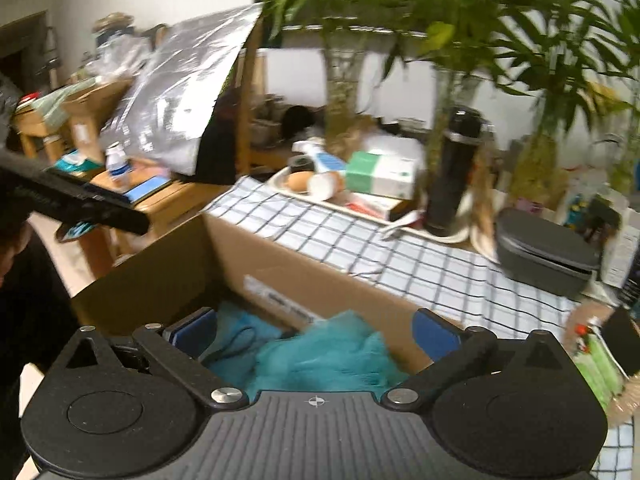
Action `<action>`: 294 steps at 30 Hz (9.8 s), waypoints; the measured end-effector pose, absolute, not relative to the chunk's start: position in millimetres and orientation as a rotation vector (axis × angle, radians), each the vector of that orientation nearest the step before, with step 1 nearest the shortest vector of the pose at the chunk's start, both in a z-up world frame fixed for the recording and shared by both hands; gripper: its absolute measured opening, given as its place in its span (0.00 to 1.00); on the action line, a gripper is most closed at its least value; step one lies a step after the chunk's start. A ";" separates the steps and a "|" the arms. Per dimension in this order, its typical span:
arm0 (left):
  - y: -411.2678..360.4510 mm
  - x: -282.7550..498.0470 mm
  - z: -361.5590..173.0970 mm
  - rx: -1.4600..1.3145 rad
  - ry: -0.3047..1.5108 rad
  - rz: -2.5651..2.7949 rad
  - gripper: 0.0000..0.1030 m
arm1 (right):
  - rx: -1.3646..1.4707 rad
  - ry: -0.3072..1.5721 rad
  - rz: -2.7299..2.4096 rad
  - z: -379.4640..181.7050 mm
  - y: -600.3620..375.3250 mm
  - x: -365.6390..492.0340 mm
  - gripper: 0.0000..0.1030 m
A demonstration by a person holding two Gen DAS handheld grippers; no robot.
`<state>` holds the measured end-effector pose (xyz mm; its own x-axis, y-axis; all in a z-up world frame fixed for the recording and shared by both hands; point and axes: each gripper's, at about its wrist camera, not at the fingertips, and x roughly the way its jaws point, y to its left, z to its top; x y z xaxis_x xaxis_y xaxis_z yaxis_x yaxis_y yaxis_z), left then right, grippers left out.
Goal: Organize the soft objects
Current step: 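Withdraw both open tools from the box toward the white cable, then lower the left tool onto the thin white cable and close on it, then grasp the white strap by the tray with the right tool while the left tool holds the cable, then carry the white cable and white strap over the box with both tools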
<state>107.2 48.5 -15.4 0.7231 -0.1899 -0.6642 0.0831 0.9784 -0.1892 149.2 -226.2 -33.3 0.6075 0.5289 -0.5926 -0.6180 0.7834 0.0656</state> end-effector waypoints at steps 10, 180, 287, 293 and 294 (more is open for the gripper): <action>44.2 81.1 0.5 -0.146 0.709 -0.184 0.72 | 0.027 0.623 0.469 -42.7 -260.9 139.8 1.00; 46.3 305.6 -71.7 0.099 0.809 -0.238 0.05 | -0.189 0.766 0.740 -130.0 -199.3 414.0 0.92; -9.9 197.4 -0.5 0.171 0.644 -0.300 0.02 | -0.174 0.628 0.727 -16.8 -234.7 245.1 0.03; -18.2 173.0 8.2 0.145 0.630 -0.325 0.02 | -0.171 0.610 0.744 -10.3 -238.4 220.0 0.03; -19.7 169.4 8.3 0.139 0.633 -0.329 0.03 | -0.166 0.607 0.746 -9.6 -239.9 216.0 0.03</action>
